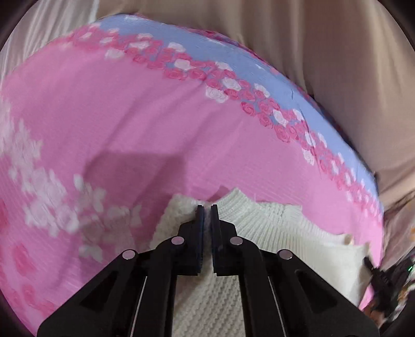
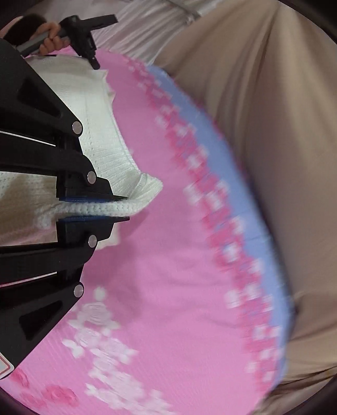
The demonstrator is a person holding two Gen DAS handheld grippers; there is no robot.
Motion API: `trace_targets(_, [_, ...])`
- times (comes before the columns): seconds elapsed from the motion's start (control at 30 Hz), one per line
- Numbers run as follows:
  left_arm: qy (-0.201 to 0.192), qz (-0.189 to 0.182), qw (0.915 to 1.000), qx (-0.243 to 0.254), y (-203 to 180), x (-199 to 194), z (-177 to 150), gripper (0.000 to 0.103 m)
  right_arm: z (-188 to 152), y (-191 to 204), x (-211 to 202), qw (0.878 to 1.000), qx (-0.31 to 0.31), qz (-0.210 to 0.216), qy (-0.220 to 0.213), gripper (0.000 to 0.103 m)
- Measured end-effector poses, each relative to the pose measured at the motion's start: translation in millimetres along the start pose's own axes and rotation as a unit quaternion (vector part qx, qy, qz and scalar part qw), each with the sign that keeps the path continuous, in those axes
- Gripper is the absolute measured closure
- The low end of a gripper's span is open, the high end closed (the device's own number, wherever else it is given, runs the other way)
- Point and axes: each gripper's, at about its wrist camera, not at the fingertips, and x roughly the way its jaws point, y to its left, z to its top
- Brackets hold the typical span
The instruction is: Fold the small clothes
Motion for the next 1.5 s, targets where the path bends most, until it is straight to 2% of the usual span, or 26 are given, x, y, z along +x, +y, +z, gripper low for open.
trace_targets(0.07, [-0.011,0.005,0.9999,0.011,-3.7,-6.2,-0.2,0.099,-2.8,-1.6,-8.1,1.0,0.016,0.02,-0.017,0.096])
trace_targets(0.1, [-0.007,0.005,0.9999,0.009,-1.8,-3.6,-0.3,0.099,-2.8,2.0,-13.6,0.999,0.003,0.01,-0.031,0.096])
trace_targets(0.2, [0.013,-0.005,0.9999,-0.003,2.1,0.1,1.9,0.095,-4.2,-4.2,4.2,1.0,-0.002,-0.014,0.002,0.096])
trace_targets(0.27, [0.016,-0.02,0.9996,0.011,-4.0,-18.4,3.5,0.093,0.1,2.1,-6.0,1.0,-0.004,-0.02,0.005,0.087])
trace_targets(0.33, [-0.007,-0.021,0.9994,0.024,-11.2,-46.5,-1.4,0.073,0.3,16.4,-30.8,0.999,-0.016,-0.036,-0.019,0.079])
trace_targets(0.37, [-0.025,-0.026,0.9988,0.032,-16.6,-64.7,-7.5,0.057,-3.3,26.5,-49.9,0.998,-0.021,-0.031,-0.041,0.072])
trace_targets(0.4, [-0.032,-0.027,0.9985,0.036,-21.9,-75.7,-13.3,0.051,-8.8,34.9,-64.5,0.998,-0.021,-0.02,-0.059,0.068])
trace_targets(0.43, [-0.035,-0.032,0.998,0.043,-29.8,-84.0,-21.0,0.051,-15.9,44.7,-76.5,0.997,-0.023,-0.005,-0.073,0.059])
trace_targets(0.5, [-0.021,-0.047,0.9962,0.071,-51.0,-83.6,-38.8,0.051,-36.5,76.5,-77.2,0.996,-0.048,0.043,-0.057,0.059])
trace_targets(0.57, [0.006,-0.04,0.9942,0.1,-70.1,-63.7,-62.5,0.053,-65.9,114.9,-46.8,0.992,-0.091,0.087,0.011,0.075])
trace_targets(0.63, [0.034,-0.022,0.9931,0.11,-76.2,-41.8,-81.5,0.061,-110.7,152.8,-3.2,0.979,-0.127,0.134,0.091,0.09])
trace_targets(0.7, [0.037,0.006,0.9928,0.114,-67.7,-30.3,-94.1,0.067,-142.0,168.2,25.6,0.968,-0.143,0.144,0.145,0.097])
trace_targets(0.8, [0.025,0.016,0.9941,0.104,-39.1,-38.4,-88.2,0.083,-144.4,148.3,17.7,0.974,-0.166,0.102,0.117,0.103])
trace_targets(0.9, [0.011,0.043,0.9945,0.094,-7.8,-49.8,-81.2,0.087,-112.8,66.6,-14.4,0.992,-0.1,0.03,0.071,0.103])
trace_targets(0.97, [0.013,0.034,0.996,0.081,8.8,-53.4,-77.8,0.094,-100.3,12.1,-35.1,0.997,-0.057,-0.026,0.049,0.103])
trace_targets(1.03, [0.016,0.03,0.997,0.07,8.3,-56.2,-74.2,0.094,-91.6,-27.4,-56.8,0.999,-0.018,-0.028,0.037,0.103])
trace_targets(1.1, [-0.007,0.015,0.9985,0.052,-7.0,-64.0,-61.7,0.083,-82.1,-26.7,-66.8,0.998,-0.014,-0.05,0.024,0.103])
trace_targets(1.13, [-0.015,0.005,0.9986,0.05,-13.4,-65.1,-57.4,0.078,-76.0,-19.5,-68.7,0.999,-0.019,-0.036,0.017,0.094])
trace_targets(1.17, [-0.024,-0.001,0.9984,0.051,-24.7,-61.4,-48.0,0.07,-65.9,-7.8,-68.0,1.0,-0.022,-0.013,0.006,0.09])
trace_targets(1.2, [-0.025,0.001,0.9983,0.052,-33.3,-53.5,-40.1,0.068,-55.5,1.7,-63.5,1.0,-0.027,0.003,0.001,0.09])
trace_targets(1.27, [-0.021,0.008,0.9977,0.064,-45.2,-26.6,-27.3,0.068,-36.4,24.9,-41.9,0.998,-0.046,0.036,0.01,0.09])
trace_targets(1.33, [-0.005,0.05,0.9961,0.073,-43.6,4.7,-19.4,0.071,-23.3,43.1,-8.3,0.996,-0.064,0.054,0.025,0.09])
trace_targets(1.37, [-0.01,0.052,0.9963,0.067,-38.0,8.8,-16.6,0.074,-18.6,47.0,8.8,0.995,-0.077,0.049,0.041,0.103])
trace_targets(1.43, [-0.021,0.042,0.9967,0.066,-26.6,8.5,-11.9,0.084,-10.1,34.6,29.7,0.992,-0.111,-0.043,0.035,0.103])
trace_targets(1.47, [-0.02,0.036,0.9969,0.068,-20.1,9.0,-10.5,0.087,-10.1,20.0,30.0,0.992,-0.103,-0.067,0.026,0.103])
trace_targets(1.5, [-0.019,0.028,0.997,0.069,-15.6,8.3,-10.2,0.088,-6.0,-1.9,26.2,0.997,-0.069,-0.032,0.015,0.103])
